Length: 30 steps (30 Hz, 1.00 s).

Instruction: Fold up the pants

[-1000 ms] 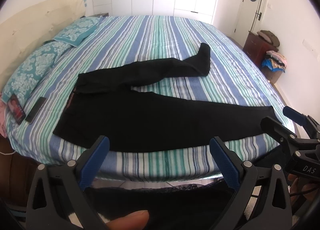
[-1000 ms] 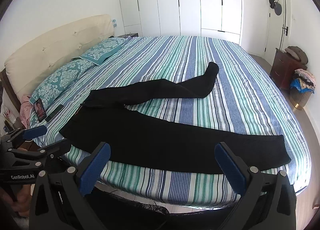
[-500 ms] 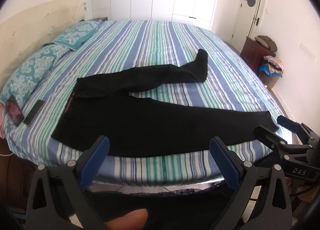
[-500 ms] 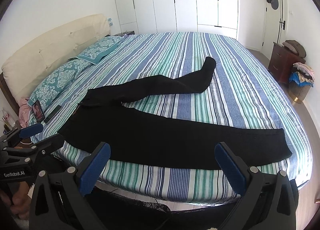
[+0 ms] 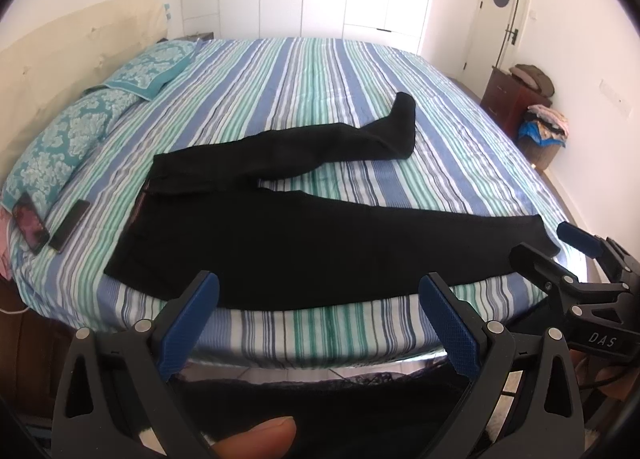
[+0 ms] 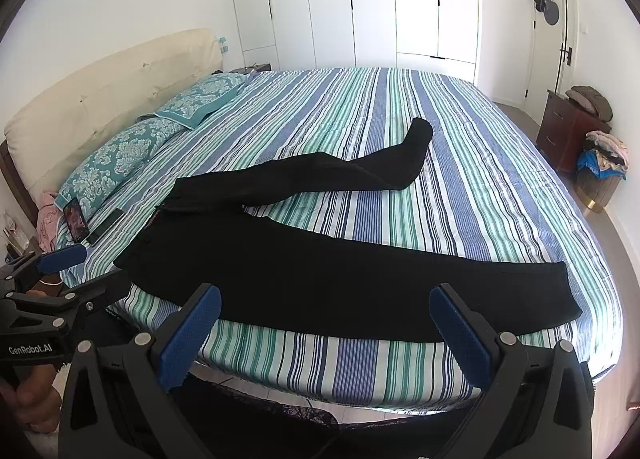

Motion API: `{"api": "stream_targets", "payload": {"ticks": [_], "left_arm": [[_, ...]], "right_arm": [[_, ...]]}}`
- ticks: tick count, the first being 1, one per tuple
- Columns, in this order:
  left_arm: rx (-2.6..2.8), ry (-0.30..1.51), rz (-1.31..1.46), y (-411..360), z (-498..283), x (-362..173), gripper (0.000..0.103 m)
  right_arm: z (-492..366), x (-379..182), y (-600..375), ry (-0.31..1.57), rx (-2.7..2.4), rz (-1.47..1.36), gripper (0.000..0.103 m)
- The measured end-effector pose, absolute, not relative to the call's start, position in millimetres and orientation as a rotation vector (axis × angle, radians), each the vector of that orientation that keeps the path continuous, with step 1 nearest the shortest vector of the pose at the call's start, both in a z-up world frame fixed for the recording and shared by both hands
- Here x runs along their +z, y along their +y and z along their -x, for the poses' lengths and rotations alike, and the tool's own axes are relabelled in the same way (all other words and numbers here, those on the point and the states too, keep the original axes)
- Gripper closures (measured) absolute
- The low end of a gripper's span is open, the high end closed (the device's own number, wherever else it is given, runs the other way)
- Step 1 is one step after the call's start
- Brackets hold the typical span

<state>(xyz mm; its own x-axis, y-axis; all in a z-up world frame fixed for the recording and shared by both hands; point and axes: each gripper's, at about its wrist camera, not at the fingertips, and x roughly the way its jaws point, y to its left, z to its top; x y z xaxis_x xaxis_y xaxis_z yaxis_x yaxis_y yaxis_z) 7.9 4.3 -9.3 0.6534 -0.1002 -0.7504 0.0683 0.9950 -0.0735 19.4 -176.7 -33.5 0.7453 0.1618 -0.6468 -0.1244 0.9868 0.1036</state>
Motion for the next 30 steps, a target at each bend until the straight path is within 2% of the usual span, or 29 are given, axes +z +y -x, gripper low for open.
{"api": "stream_targets", "payload": {"ticks": [30], "left_arm": [[-0.073, 0.865, 0.01, 1.4, -8.1, -12.7, 0.002]], "right_arm": [[-21.7, -39.2, -176.8, 0.724, 0.171, -0.056, 0.0]]}}
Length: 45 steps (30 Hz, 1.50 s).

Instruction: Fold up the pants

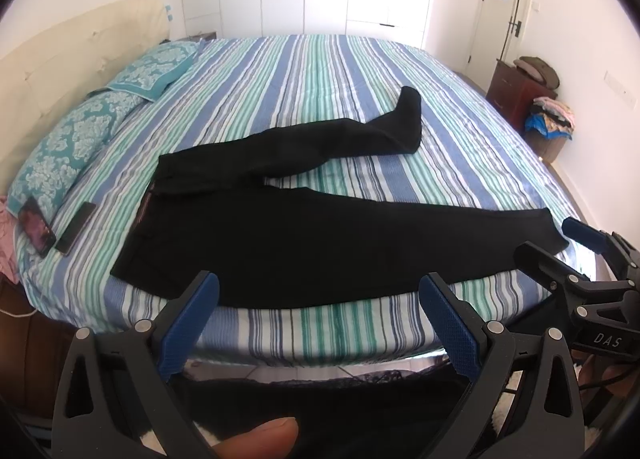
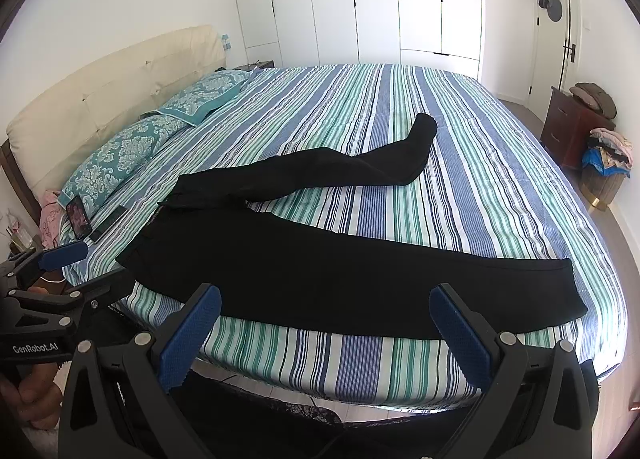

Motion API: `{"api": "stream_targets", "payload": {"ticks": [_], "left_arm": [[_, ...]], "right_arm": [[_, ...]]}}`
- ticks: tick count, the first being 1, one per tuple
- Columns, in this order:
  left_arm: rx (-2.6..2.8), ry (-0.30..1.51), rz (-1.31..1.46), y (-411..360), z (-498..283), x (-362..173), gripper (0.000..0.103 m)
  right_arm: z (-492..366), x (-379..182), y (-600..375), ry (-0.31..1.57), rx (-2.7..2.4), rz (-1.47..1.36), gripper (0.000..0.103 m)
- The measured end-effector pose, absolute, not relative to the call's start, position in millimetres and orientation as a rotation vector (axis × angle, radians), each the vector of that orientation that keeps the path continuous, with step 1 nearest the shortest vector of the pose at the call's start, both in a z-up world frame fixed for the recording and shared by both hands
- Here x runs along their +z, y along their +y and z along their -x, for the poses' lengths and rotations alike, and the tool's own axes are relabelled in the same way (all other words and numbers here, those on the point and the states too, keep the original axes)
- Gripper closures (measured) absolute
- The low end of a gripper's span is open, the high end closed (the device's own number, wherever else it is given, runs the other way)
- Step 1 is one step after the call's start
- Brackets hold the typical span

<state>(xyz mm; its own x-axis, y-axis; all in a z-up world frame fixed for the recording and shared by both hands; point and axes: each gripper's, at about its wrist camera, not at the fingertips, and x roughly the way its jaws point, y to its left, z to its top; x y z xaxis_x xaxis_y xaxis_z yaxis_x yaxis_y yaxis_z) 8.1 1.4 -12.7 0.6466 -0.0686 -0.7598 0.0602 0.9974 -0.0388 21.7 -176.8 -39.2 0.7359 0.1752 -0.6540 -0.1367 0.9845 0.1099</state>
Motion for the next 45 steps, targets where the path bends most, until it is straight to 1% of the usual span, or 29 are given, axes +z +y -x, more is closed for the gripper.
{"api": "stream_targets", "payload": {"ticks": [8, 15, 22, 28, 32, 35, 42, 45], "left_arm": [[-0.063, 0.889, 0.013, 1.9, -17.1, -19.4, 0.002], [-0.034, 0.86, 0.008, 6.2, -43.3, -15.3, 0.002], [0.004, 0.847, 0.029, 11.7, -92.0, -19.6, 0.002], [0.013, 0.844, 0.05, 5.7, -138.9, -28.1, 0.002], [0.021, 0.842, 0.049, 1.0, -165.7, -37.4, 0.002], [0.036, 0.837, 0.03, -0.2, -181.6, -49.4, 0.002], [0.089, 0.885, 0.059, 9.5, -211.0, -88.9, 0.002], [0.101, 0.94, 0.075, 12.4, -217.5, -109.7, 0.002]], "right_arm": [[-29.0, -38.6, -185.1, 0.717, 0.149, -0.065, 0.0], [-47.8, -42.8, -196.0, 0.725, 0.153, -0.074, 0.0], [-96.1, -34.7, -208.5, 0.704, 0.169, 0.002, 0.0], [-152.0, -35.8, -218.5, 0.679, 0.252, -0.074, 0.0], [-213.2, -48.0, -234.3, 0.664, 0.251, -0.074, 0.0], [-279.2, -62.2, -261.3, 0.674, 0.274, -0.118, 0.0], [-487.2, -109.4, -343.9, 0.846, 0.163, -0.204, 0.0], [-572.0, -124.4, -357.7, 0.872, 0.101, -0.093, 0.0]]}}
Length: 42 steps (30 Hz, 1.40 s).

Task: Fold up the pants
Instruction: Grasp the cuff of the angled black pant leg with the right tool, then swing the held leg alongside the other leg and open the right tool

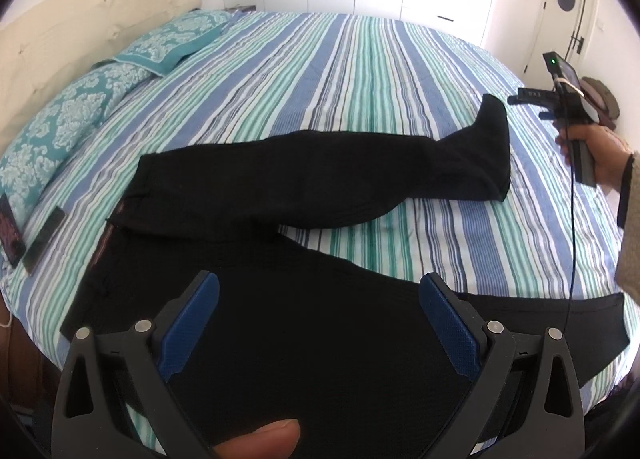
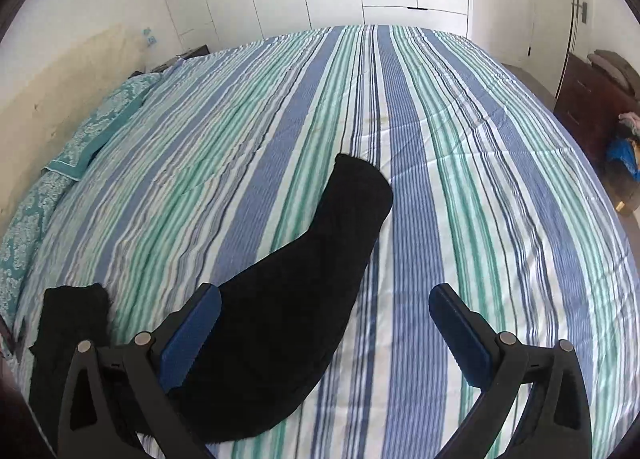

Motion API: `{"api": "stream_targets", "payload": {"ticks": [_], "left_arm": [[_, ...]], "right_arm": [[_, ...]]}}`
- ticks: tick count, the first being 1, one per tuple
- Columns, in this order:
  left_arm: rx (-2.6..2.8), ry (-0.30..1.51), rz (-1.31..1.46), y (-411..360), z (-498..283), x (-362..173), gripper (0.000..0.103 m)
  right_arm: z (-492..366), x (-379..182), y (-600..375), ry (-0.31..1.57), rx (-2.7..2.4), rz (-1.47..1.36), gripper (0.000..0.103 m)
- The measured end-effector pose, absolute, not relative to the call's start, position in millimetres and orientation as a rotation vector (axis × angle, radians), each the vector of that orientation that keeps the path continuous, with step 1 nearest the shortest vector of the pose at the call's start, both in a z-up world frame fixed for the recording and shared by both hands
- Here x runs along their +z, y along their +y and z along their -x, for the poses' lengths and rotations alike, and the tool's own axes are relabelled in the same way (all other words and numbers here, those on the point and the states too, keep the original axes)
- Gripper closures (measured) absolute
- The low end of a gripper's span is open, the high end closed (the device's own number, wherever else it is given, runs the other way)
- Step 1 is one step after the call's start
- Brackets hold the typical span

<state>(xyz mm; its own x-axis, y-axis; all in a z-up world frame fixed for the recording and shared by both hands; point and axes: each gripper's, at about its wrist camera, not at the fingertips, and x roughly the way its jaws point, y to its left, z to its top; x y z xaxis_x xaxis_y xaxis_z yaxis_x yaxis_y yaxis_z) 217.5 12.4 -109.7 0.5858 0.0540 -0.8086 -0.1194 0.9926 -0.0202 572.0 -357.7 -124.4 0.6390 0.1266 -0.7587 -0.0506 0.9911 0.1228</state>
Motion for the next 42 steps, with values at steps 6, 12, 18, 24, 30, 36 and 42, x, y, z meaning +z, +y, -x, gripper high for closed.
{"api": "stream_targets", "payload": {"ticks": [6, 12, 18, 24, 30, 36, 42], "left_arm": [[0.144, 1.023, 0.022, 17.5, -220.6, -143.5, 0.002], [0.161, 1.06, 0.027, 24.7, -224.6, -156.8, 0.002], [0.128, 1.013, 0.043, 21.1, -217.4, -141.2, 0.002], [0.09, 0.999, 0.042, 13.1, -198.6, -129.6, 0.002], [0.072, 0.987, 0.031, 5.2, -190.4, -118.8, 0.002], [0.093, 0.97, 0.012, 5.5, -191.8, -115.7, 0.002], [0.074, 1.02, -0.002, -2.9, -197.5, -127.8, 0.002]], "right_arm": [[-699.0, -161.6, -357.2, 1.009, 0.129, 0.062, 0.0], [-730.6, -178.5, -363.2, 1.104, 0.223, 0.099, 0.081], [-629.2, -115.1, -377.3, 0.969, 0.235, 0.101, 0.085], [-480.8, -31.6, -397.4, 0.866, 0.269, -0.005, 0.085], [-447.5, 7.2, -429.8, 0.809, 0.181, -0.105, 0.086], [-467.4, -22.3, -513.5, 0.802, -0.014, -0.236, 0.085], [-484.0, -104.5, -548.3, 0.872, -0.118, -0.329, 0.041]]}}
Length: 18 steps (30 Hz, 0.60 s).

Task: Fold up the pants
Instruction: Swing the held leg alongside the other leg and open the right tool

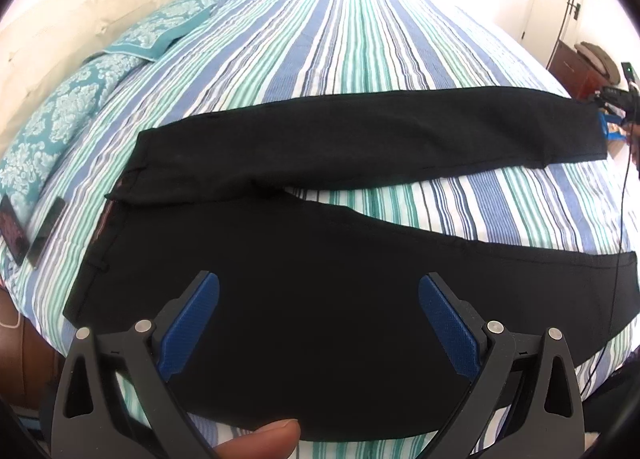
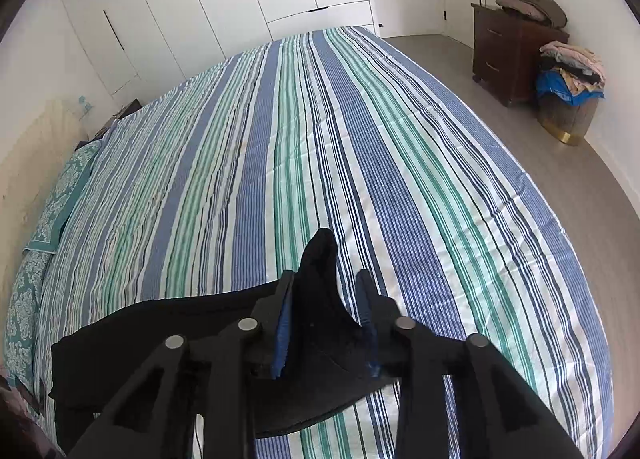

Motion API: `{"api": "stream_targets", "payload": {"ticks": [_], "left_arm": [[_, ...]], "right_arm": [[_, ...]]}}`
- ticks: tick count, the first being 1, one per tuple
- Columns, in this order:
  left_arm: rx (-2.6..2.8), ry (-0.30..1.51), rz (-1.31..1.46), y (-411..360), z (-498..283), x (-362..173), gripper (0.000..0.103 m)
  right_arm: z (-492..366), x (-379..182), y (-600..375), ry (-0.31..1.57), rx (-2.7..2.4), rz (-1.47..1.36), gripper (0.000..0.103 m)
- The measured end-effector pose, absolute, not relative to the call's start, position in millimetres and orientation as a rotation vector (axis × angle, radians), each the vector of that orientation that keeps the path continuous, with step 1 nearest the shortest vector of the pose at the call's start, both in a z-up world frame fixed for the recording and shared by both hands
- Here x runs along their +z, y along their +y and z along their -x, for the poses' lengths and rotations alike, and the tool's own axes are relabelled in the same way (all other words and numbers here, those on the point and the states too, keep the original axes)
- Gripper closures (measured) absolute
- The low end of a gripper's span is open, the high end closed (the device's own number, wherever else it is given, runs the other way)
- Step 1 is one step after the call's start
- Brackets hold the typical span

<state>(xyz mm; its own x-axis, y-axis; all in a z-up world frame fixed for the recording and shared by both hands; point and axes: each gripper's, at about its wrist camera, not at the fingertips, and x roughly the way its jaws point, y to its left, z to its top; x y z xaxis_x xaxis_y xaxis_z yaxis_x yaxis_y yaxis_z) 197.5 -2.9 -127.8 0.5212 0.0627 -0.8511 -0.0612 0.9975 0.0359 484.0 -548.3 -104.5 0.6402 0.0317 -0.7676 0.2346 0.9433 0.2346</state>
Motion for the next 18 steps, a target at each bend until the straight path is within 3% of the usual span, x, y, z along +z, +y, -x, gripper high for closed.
{"api": "stream_targets", "payload": {"ticks": [1, 2, 6, 11, 14, 18], "left_arm": [[0.066, 1.019, -0.008, -5.7, -196.5, -127.0, 0.002], [0.06, 1.014, -0.015, -7.9, -194.3, -125.8, 0.002], [0.062, 1.012, -0.036, -12.1, -190.3, -128.5, 0.002], [0.051, 1.055, -0.003, -12.7, -196.6, -137.5, 0.002], [0.063, 1.068, -0.018, -14.5, -200.1, -140.1, 0.002], [0.058, 1.049, -0.021, -15.4, -192.6, -134.0, 0.002]], "right_arm": [[-487.5, -115.7, -551.1, 0.881, -0.165, -0.298, 0.011], [-487.3, -123.0, -556.4, 0.873, -0.221, -0.267, 0.006], [-462.5, -134.5, -594.3, 0.818, -0.291, -0.387, 0.006], [-424.3, -166.5, -613.7, 0.922, -0.224, -0.588, 0.006], [-400.1, -177.4, -580.9, 0.949, -0.133, -0.614, 0.006], [-365.3, -159.6, -470.5, 0.939, 0.057, -0.415, 0.006]]}}
